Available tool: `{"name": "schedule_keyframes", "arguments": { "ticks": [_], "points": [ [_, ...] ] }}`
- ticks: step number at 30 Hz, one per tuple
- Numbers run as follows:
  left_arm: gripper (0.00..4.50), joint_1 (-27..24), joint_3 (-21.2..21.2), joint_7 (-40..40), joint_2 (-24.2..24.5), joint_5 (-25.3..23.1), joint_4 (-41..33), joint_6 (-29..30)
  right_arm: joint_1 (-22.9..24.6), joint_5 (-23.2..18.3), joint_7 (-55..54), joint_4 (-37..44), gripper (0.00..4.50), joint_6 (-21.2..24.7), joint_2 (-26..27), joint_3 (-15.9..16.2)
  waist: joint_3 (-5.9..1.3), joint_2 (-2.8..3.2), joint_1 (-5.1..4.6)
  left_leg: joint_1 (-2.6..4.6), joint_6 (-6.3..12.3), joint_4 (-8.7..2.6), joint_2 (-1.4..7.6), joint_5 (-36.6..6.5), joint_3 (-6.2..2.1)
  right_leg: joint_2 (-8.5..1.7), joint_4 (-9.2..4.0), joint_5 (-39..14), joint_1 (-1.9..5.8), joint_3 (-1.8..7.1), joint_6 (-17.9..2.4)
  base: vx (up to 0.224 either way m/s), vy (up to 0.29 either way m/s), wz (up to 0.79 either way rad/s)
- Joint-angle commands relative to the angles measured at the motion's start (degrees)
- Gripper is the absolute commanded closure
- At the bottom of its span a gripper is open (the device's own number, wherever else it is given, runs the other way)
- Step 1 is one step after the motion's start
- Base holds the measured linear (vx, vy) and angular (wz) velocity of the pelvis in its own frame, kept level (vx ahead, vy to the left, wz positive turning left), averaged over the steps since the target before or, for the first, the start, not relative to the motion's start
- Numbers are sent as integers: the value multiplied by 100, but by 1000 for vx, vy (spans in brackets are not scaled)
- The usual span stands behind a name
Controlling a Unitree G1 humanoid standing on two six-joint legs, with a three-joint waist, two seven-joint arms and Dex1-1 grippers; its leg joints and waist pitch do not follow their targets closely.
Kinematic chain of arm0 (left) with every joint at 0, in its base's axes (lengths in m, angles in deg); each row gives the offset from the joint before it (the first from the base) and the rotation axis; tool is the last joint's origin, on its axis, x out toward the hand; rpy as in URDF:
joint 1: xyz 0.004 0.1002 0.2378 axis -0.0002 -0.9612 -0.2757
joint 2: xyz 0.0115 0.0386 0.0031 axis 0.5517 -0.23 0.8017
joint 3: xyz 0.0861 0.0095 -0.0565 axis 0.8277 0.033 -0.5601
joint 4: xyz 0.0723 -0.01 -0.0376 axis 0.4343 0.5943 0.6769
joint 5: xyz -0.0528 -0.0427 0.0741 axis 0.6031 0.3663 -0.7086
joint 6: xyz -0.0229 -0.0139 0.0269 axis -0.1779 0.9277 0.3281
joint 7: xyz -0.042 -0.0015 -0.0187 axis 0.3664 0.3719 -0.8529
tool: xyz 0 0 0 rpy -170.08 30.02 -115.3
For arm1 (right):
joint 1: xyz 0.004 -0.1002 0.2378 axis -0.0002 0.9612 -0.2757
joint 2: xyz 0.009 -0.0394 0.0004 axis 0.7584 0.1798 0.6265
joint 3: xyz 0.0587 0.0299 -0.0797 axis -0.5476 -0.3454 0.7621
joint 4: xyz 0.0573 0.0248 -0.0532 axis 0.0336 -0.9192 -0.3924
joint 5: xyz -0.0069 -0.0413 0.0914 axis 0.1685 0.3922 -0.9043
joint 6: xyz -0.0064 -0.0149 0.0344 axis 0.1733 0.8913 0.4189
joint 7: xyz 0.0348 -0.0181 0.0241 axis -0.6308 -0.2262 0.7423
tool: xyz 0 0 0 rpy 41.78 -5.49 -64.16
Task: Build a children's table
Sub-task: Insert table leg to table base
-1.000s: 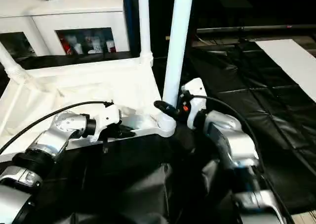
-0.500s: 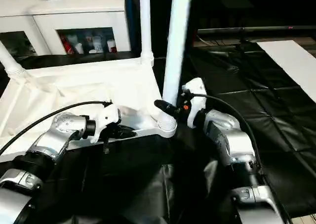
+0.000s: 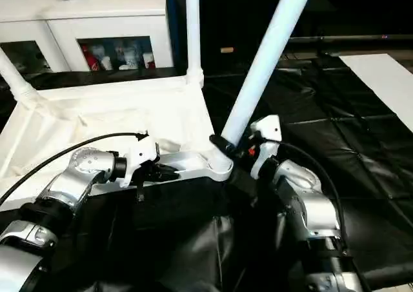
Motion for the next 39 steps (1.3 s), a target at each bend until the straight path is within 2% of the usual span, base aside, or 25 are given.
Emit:
{"name": "schedule_keyframes", "arguments": {
  "ticks": [1,4,5,6,7,10,11,12,16,18,19,22,24,26,27,28,29,32,34,36,39],
  "points": [
    [450,-18,60,-79,55,44,-13,-33,112,256,290,-286,267,434,-80,508,-367,-87,-11,144,128,-495,399,-1692,-193,-253,-377,-1769,169,165,-1050,0,0,0],
    [450,-15,143,-155,126,-50,0,-100,-11,341,580,-369,267,623,-263,796,-367,-108,-10,145,128,-495,402,-1716,-193,-255,-381,-1801,172,163,-1043,0,0,0],
    [450,-6,184,-166,157,-110,25,-138,-48,347,803,-395,267,805,-370,938,-361,-98,-11,143,115,-503,407,-1744,-194,-243,-372,-1797,171,159,-1045,0,0,0],
    [450,-3,199,-171,169,-134,37,-157,-51,339,887,-395,267,892,-405,980,-363,-122,-13,142,110,-501,407,-1758,-190,-243,-377,-1803,172,159,-1040,0,0,0],
    [450,-3,199,-171,169,-134,37,-157,-51,339,887,-395,267,892,-405,980,-372,-102,1,157,90,-502,416,-1767,-193,-249,-374,-1772,166,164,-1039,0,0,0],
    [450,-1,200,-206,172,-134,49,-160,-44,356,1237,-442,267,1076,-585,1177,-376,-112,0,179,10,-517,424,-1924,-196,-243,-384,-1761,158,159,-1029,0,0,0],
    [450,1,201,-209,174,-138,54,-169,-51,384,1289,-557,267,1024,-598,1186,-385,-130,2,202,-49,-517,429,-2038,-194,-243,-382,-1729,144,163,-1055,0,0,0],
    [450,0,203,-210,175,-141,56,-177,-50,410,1311,-636,267,968,-595,1178,-384,-149,-4,193,-56,-519,427,-2056,-193,-243,-382,-1725,146,163,-1063,0,0,0],
    [450,-16,252,-346,193,-116,52,-271,86,325,1501,-615,267,739,-621,1166,-385,-151,-7,184,-103,-533,427,-2165,-213,-252,-394,-1825,155,156,-1010,0,0,0],
    [450,-86,328,-785,212,40,-47,-299,197,126,1684,-528,267,570,-581,1075,-393,-129,15,193,-110,-533,430,-2196,-212,-257,-398,-1752,154,161,-1017,0,0,0],
    [450,-96,346,-852,221,57,-64,-298,205,109,1712,-531,267,556,-575,1066,-391,-115,21,166,-91,-546,434,-2174,-217,-256,-384,-1679,169,157,-1036,0,0,0],
    [450,-127,513,-1350,345,84,-151,-401,299,52,2089,-464,267,477,-654,1158,-396,-101,27,164,-73,-555,442,-2210,-212,-245,-376,-1609,176,144,-1066,0,0,0],
    [450,-84,551,-1483,399,69,-128,-432,335,60,2256,-432,267,419,-688,1214,-395,-48,31,177,-128,-568,448,-2351,-213,-242,-379,-1682,167,138,-1081,0,0,0],
    [450,-45,555,-1497,422,46,-88,-463,336,88,2300,-442,267,382,-689,1238,-384,-68,15,183,-202,-582,447,-2550,-222,-242,-397,-1870,158,136,-1061,0,0,0],
    [450,-7,547,-1501,432,29,-52,-483,334,108,2321,-458,267,357,-686,1253,-381,-43,15,192,-225,-585,445,-2612,-228,-247,-400,-1951,154,137,-1045,0,0,0],
    [450,13,541,-1503,435,22,-33,-490,332,117,2328,-466,267,347,-685,1260,-374,-55,9,197,-239,-588,444,-2674,-228,-247,-419,-2058,145,138,-1021,0,0,0],
    [450,61,521,-1519,444,5,18,-513,332,133,2349,-490,267,302,-682,1281,-357,-20,5,217,-307,-595,447,-2856,-252,-262,-439,-2368,127,144,-950,0,0,0],
    [450,119,489,-1498,466,-6,91,-537,307,206,2292,-586,267,180,-633,1278,-320,-30,-33,273,-418,-603,436,-3272,-294,-279,-508,-2961,103,148,-804,0,0,0],
    [450,122,472,-1470,467,19,105,-504,271,284,2163,-700,267,79,-558,1216,-338,-45,-34,275,-428,-602,438,-3241,-300,-288,-510,-2958,100,158,-793,0,0,0],
    [450,140,416,-1309,438,37,147,-419,95,471,1586,-1128,267,-202,-333,996,-334,-53,-52,255,-411,-610,433,-3126,-300,-296,-504,-2895,97,165,-836,0,0,0],
    [450,173,344,-1079,386,38,193,-285,-191,689,783,-1709,267,-323,-136,768,-316,-54,-110,238,-458,-617,410,-3184,-338,-295,-523,-3289,102,131,-723,0,0,0]
  ]
}}
